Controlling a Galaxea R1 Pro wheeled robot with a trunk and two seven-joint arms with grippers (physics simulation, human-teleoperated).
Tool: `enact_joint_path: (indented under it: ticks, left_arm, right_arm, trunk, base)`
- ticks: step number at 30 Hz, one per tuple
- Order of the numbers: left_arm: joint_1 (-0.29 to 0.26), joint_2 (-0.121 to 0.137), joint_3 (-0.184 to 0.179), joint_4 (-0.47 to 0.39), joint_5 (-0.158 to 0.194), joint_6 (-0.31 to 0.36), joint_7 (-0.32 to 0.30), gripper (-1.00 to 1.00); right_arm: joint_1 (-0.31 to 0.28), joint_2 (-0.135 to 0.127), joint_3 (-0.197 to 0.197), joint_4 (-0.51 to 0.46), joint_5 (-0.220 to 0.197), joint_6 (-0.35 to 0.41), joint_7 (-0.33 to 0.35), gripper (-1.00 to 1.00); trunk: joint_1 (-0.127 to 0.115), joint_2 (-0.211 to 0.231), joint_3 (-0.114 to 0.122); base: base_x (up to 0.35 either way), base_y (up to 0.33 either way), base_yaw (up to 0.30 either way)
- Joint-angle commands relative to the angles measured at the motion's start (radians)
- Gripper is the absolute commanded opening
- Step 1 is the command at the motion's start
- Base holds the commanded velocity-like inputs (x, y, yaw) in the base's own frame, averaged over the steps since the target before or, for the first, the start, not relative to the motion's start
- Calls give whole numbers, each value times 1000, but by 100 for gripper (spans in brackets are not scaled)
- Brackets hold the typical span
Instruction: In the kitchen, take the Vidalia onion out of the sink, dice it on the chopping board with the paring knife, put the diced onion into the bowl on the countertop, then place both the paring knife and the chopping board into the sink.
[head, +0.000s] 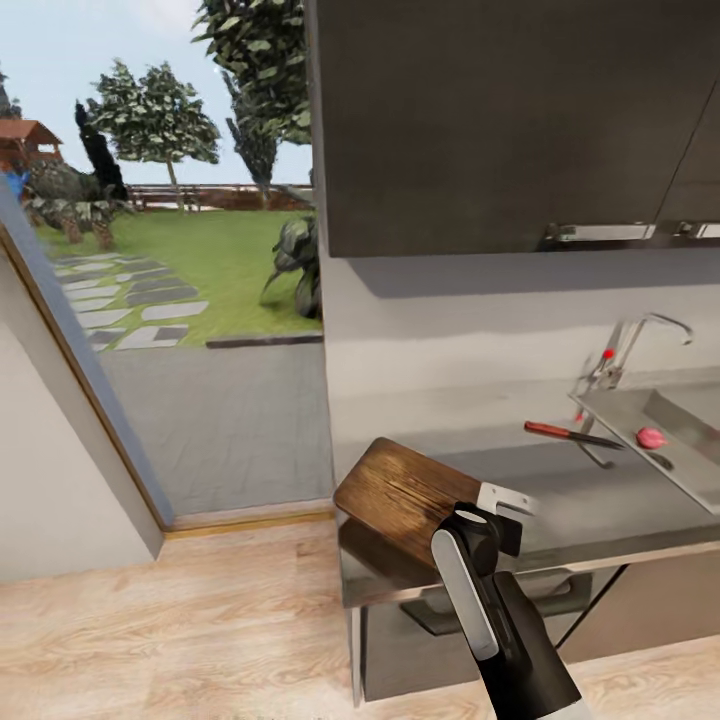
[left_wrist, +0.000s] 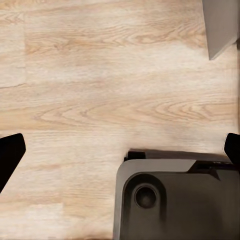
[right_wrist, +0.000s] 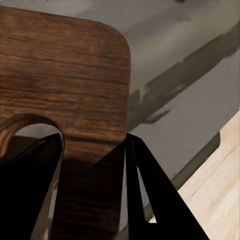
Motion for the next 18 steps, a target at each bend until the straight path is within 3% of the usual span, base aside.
enact_joint_path:
  ticks: [1,18]
  left_arm:
    - [0,-1,3,-1,0,-2,-1,100]
    - [0,-1,3,-1,-1,-2,-1,100]
  right_arm:
    - [-1,0,1,-1,-7,7,-8,-100]
    - [-1,0,11,-1,-7,7,-8,-100]
  trunk:
    - [1,-2,-3]
    - [1,-2,-15]
  base:
    - [0,-283,226]
    - [0,-283,226]
